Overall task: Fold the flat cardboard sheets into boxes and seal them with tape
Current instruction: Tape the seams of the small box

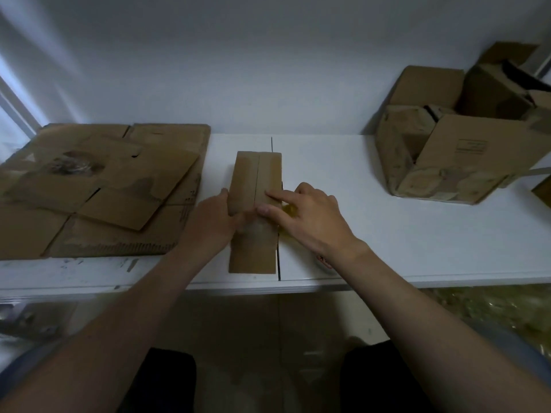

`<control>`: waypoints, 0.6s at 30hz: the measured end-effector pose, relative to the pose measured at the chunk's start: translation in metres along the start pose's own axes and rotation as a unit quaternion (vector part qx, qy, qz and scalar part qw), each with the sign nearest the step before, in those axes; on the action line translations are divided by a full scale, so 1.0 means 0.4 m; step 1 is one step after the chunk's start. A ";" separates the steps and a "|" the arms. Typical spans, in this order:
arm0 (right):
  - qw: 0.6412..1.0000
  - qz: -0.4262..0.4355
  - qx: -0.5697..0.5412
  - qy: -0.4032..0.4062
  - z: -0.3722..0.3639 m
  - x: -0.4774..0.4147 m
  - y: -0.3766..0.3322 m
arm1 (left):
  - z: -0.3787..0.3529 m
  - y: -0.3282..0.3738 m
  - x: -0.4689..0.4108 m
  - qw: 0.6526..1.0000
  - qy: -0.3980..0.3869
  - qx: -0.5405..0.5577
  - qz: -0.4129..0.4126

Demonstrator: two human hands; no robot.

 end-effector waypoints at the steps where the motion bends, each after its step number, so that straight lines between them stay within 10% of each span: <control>1: 0.999 0.004 0.030 0.016 -0.001 -0.003 -0.009 | 0.005 -0.007 -0.004 1.000 -0.002 0.012 -0.007; 12: 0.999 0.039 0.008 -0.010 -0.026 -0.016 0.013 | 0.023 -0.079 0.014 0.973 -0.030 0.223 -0.045; 18: 0.999 0.019 -0.029 0.001 -0.029 -0.003 0.014 | 0.056 -0.115 0.062 0.971 0.135 0.198 0.007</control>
Point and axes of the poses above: each hand's wrist, its own x-axis away from the middle knuckle, its own z-axis out of the back of the hand, y = z × x, the point moved 8 cm from there along -x, towards the middle knuckle, and after that the axes turned 2 degrees about -x, right-handed, at the moved point
